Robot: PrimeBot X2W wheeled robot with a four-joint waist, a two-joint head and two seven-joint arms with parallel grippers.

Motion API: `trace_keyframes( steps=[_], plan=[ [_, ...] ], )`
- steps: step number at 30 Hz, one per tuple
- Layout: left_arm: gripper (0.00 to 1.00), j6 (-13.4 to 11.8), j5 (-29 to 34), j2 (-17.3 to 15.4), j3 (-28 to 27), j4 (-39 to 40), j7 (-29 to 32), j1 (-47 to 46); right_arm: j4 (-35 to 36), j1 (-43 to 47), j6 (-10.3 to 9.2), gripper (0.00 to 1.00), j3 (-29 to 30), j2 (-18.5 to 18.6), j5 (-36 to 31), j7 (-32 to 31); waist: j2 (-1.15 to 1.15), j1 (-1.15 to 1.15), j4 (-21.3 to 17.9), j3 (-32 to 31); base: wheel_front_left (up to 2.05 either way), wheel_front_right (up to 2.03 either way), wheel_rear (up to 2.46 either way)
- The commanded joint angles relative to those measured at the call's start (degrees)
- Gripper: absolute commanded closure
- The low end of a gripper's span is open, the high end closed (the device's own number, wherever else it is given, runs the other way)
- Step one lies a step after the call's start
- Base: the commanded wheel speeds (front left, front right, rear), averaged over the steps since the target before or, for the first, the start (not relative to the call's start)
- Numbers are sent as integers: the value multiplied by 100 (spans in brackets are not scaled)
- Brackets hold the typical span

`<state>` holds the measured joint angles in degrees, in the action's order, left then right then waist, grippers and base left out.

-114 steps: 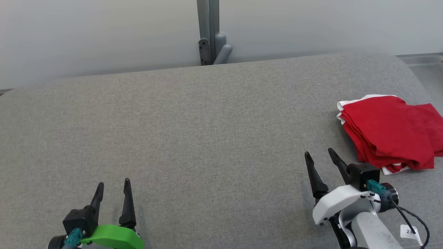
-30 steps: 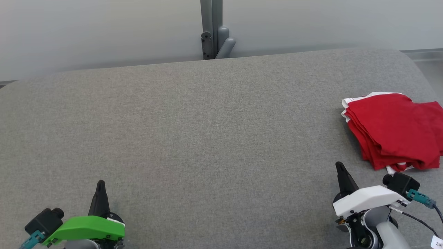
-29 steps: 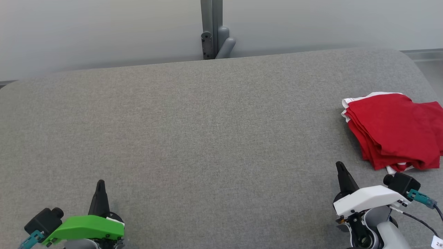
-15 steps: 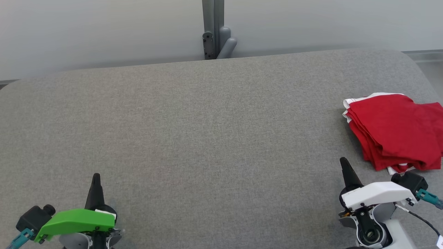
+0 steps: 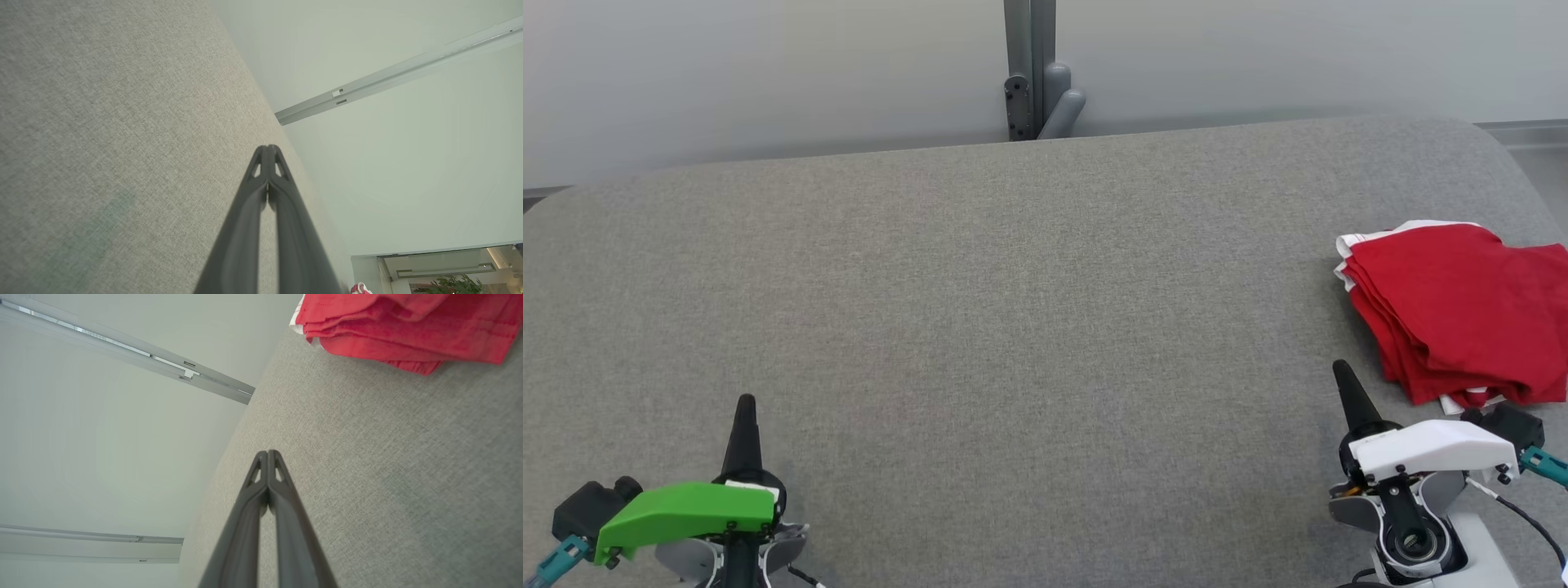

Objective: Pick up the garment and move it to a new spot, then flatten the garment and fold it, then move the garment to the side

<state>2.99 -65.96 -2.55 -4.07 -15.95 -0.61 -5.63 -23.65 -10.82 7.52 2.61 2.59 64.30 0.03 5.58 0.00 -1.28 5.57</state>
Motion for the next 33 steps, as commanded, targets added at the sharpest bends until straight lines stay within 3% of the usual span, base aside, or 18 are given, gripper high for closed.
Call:
trace_keyframes(
  steps=[1,33],
  plan=[
    [100,-29,-187,-33,-48,79,31,-146,88,-101,-2,100,37,35,173,-45,0,0,3,-1,0,0,0],
    [100,-64,-1710,-42,-221,292,455,-312,288,-153,-1,100,294,61,1818,-463,0,0,72,-10,0,0,0]
  ],
)
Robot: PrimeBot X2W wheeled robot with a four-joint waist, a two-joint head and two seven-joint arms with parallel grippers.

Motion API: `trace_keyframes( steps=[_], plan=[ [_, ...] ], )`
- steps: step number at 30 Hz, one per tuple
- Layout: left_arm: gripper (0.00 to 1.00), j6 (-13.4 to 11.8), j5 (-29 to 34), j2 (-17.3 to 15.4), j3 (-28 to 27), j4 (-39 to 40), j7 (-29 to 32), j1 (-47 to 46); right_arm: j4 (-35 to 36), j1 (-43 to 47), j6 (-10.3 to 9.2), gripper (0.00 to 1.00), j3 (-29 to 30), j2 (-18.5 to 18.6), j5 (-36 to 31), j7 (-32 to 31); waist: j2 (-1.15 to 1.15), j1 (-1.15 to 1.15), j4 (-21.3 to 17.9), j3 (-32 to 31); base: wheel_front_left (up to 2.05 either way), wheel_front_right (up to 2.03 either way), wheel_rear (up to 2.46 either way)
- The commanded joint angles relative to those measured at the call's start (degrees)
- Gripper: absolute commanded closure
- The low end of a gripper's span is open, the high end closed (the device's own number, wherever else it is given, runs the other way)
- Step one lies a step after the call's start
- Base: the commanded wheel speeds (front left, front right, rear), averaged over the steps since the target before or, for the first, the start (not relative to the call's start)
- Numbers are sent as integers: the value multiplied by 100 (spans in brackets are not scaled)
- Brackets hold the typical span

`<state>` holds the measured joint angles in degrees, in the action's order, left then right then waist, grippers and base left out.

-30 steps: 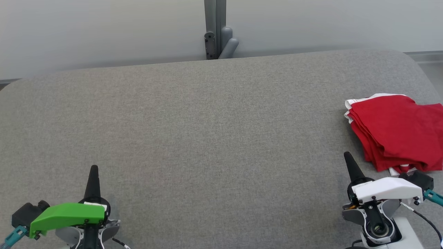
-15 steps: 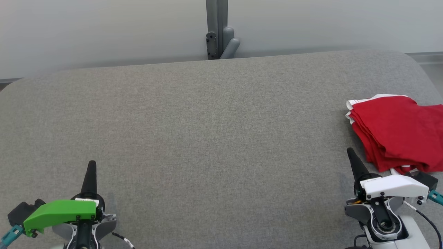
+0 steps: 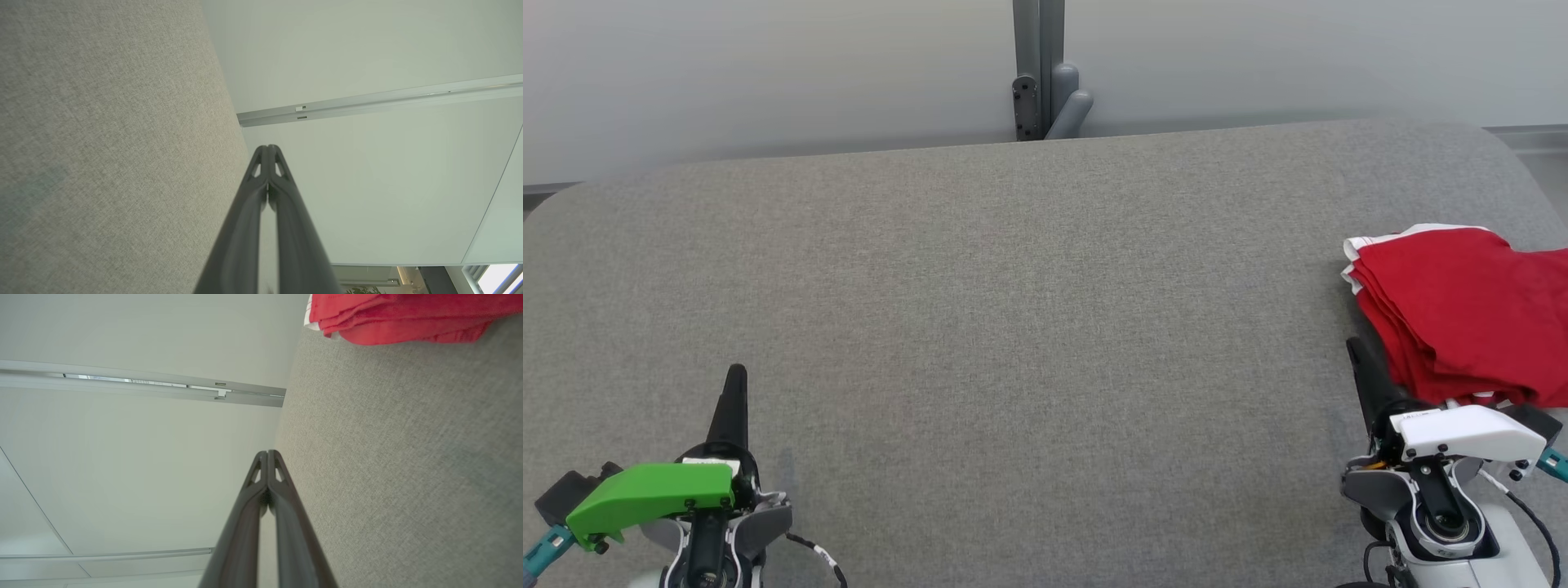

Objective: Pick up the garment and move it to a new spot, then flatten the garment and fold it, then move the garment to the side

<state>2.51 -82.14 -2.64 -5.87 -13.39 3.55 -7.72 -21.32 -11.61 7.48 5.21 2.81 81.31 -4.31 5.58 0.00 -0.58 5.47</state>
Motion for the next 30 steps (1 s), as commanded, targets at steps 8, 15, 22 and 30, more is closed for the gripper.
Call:
trace_keyframes(
  steps=[8,15,22,30],
  plan=[
    [100,-24,-413,-35,-76,89,126,-134,98,-73,3,100,82,45,465,-122,0,0,19,-3,0,0,0],
    [100,-34,-683,-37,-101,126,194,-157,130,-85,2,100,122,52,756,-191,0,0,34,-5,0,0,0],
    [100,-38,-915,-38,-122,148,256,-182,157,-94,2,100,155,58,992,-254,0,0,47,-6,0,0,0],
    [100,-37,-980,-39,-131,156,282,-196,170,-97,2,100,162,66,1093,-265,0,0,54,-7,0,0,0]
  ],
)
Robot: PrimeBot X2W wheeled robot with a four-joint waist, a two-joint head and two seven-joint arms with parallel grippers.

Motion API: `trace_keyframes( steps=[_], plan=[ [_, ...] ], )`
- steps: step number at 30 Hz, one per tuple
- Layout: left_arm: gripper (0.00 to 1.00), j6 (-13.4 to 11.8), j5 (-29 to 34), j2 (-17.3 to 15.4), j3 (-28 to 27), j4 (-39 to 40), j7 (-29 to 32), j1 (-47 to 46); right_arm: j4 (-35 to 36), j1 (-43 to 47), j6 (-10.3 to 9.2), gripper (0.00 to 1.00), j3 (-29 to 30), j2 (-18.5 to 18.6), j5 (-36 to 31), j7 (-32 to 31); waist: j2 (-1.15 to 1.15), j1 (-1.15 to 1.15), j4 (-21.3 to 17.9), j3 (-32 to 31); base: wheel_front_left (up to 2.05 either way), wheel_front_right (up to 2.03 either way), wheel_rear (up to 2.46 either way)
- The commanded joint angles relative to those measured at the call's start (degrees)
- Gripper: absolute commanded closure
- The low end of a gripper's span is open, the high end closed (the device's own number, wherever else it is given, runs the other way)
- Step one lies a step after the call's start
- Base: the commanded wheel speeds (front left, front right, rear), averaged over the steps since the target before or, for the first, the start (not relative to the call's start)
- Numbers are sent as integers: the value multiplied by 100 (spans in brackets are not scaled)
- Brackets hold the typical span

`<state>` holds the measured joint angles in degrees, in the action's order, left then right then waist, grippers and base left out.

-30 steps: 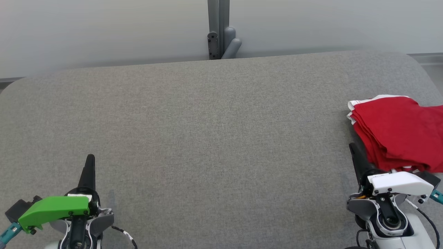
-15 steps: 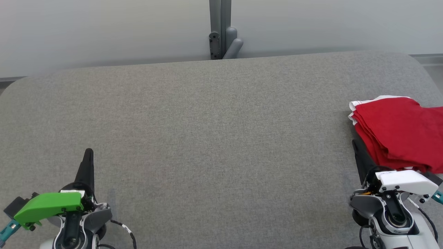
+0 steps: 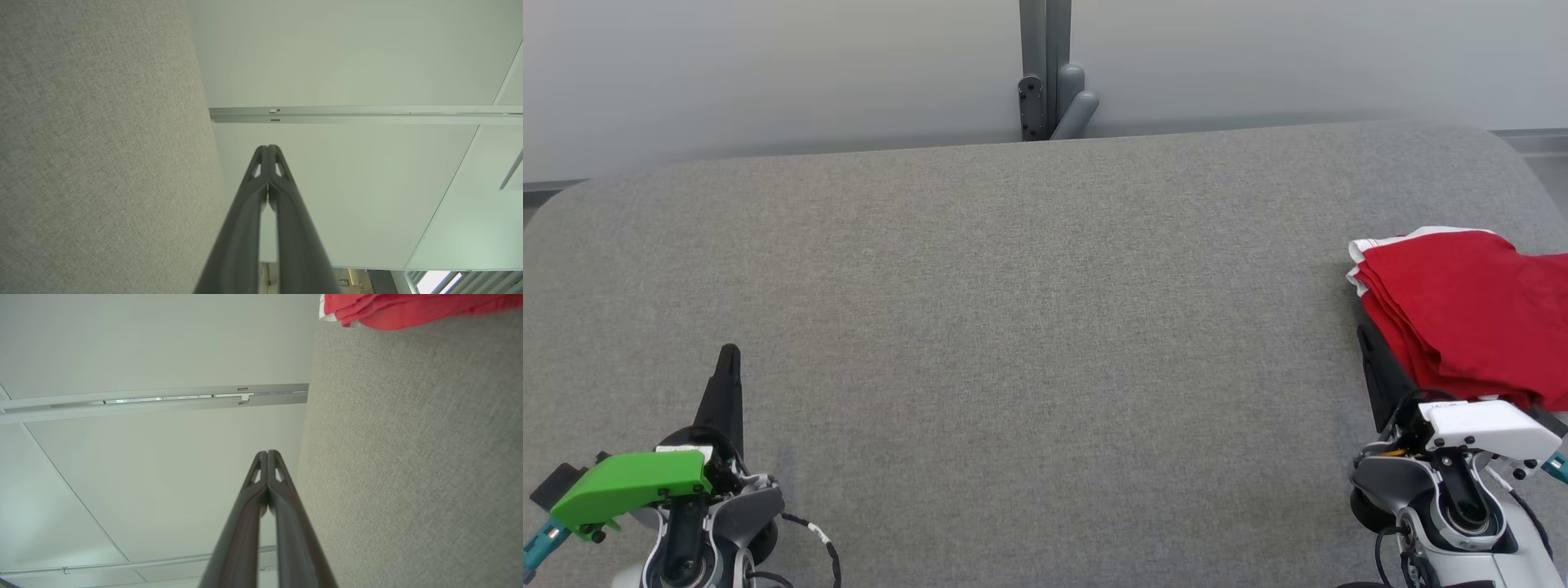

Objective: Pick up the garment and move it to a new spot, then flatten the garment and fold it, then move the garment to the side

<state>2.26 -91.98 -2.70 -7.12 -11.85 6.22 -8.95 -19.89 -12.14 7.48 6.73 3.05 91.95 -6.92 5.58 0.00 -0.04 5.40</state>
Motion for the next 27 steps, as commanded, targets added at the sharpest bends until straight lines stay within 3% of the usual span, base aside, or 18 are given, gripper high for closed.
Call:
trace_keyframes(
  steps=[1,27],
  plan=[
    [100,-12,4,-33,-6,2,15,-73,27,-44,2,100,8,43,30,-4,0,0,0,0,0,0,0],
    [100,-12,5,-33,-6,1,15,-73,27,-39,2,100,-27,59,61,23,0,0,0,0,0,0,0]
  ],
)
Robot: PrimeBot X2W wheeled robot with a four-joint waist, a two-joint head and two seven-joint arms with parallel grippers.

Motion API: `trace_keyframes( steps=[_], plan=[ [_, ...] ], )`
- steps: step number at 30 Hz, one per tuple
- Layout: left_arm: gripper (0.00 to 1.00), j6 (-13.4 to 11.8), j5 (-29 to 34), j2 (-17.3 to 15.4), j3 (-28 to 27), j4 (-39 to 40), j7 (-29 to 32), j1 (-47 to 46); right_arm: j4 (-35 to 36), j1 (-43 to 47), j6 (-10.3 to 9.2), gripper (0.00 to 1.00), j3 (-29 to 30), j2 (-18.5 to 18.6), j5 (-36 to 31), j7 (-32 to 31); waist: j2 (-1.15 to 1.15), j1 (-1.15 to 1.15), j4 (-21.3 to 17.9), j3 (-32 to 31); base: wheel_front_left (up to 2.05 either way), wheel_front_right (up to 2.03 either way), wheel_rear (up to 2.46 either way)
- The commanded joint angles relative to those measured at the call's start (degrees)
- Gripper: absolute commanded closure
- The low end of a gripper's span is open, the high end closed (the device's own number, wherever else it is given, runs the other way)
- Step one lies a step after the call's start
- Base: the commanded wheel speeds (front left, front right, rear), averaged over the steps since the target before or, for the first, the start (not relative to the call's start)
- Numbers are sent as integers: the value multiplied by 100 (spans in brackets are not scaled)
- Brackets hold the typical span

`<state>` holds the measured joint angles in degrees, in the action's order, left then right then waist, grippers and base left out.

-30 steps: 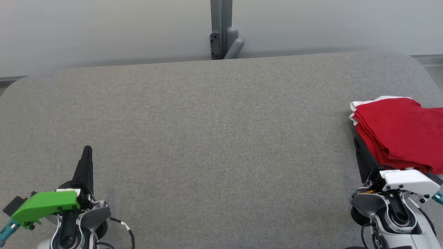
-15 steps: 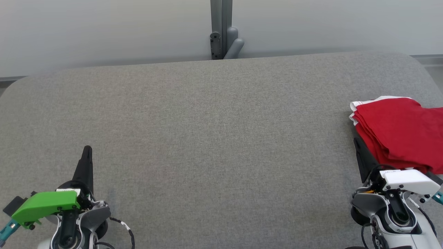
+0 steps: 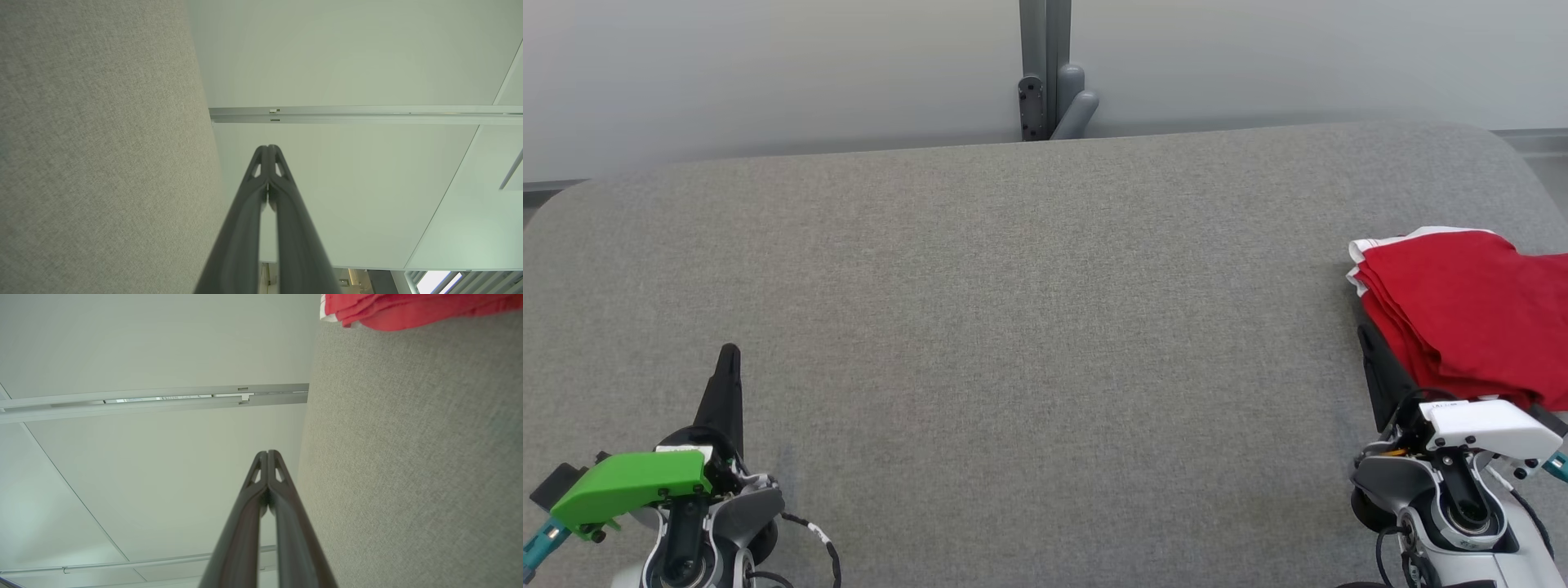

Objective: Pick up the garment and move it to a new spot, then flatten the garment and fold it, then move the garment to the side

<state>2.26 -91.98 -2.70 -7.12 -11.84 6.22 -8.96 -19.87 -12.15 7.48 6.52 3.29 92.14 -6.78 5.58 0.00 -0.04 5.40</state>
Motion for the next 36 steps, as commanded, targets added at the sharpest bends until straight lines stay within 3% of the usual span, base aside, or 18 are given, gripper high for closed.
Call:
trace_keyframes(
  steps=[1,36],
  plan=[
    [100,-12,5,-33,-6,0,15,-71,25,-38,2,100,-8,35,43,12,0,0,0,0,0,0,0],
    [100,-12,5,-34,-6,0,15,-71,27,-30,2,100,-62,63,89,53,0,0,0,0,0,0,0]
  ],
)
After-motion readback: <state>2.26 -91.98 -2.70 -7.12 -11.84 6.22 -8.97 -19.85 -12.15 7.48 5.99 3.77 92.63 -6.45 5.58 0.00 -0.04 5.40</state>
